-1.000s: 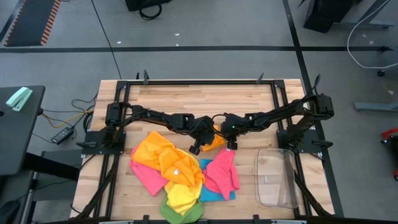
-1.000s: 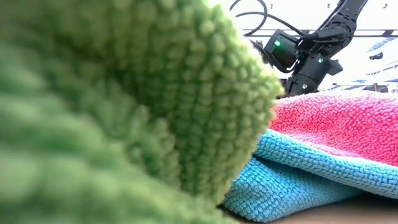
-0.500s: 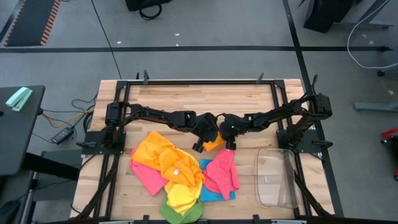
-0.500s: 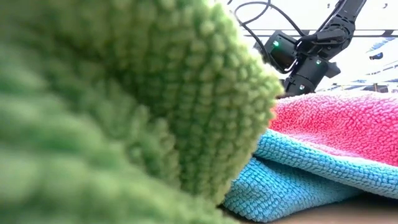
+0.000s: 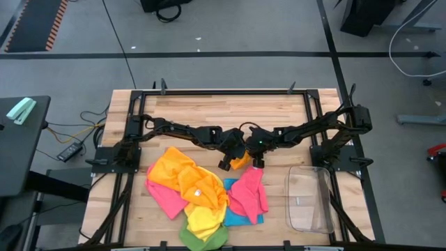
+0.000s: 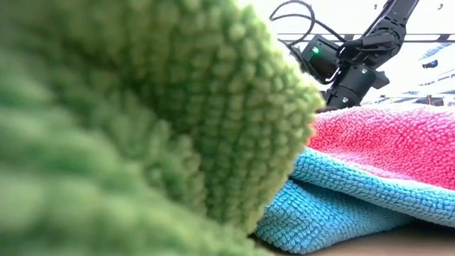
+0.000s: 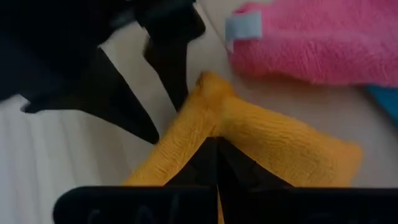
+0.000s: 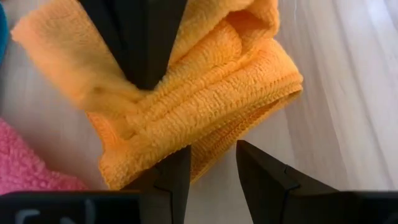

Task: Fold microfiber towels
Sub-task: Fold the orange towel

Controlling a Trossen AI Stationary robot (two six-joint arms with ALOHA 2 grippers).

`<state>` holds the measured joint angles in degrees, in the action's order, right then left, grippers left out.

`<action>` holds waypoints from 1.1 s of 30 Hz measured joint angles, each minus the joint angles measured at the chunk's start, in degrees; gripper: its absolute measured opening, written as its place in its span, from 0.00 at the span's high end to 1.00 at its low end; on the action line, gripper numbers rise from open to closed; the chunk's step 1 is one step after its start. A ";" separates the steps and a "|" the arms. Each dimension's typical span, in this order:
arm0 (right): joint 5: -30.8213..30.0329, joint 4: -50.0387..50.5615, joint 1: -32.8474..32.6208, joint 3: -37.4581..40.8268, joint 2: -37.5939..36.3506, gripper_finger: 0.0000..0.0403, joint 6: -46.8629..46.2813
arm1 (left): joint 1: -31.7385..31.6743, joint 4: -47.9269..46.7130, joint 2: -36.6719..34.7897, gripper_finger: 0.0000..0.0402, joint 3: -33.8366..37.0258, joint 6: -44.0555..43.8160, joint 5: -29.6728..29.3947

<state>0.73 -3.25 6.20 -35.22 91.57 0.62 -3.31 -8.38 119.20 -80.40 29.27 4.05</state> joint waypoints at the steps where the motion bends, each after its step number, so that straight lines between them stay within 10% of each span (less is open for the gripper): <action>1: 0.02 0.73 0.00 0.00 0.00 0.66 0.00 | 0.00 1.43 0.02 0.99 -0.02 -0.20 -0.06; 33: -0.02 0.72 -1.01 0.00 -0.03 0.66 1.95 | -0.93 8.54 3.95 0.94 0.22 -4.22 -0.90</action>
<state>0.71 -2.54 5.19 -35.22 91.54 2.57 -4.24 0.16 123.15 -80.18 25.04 3.15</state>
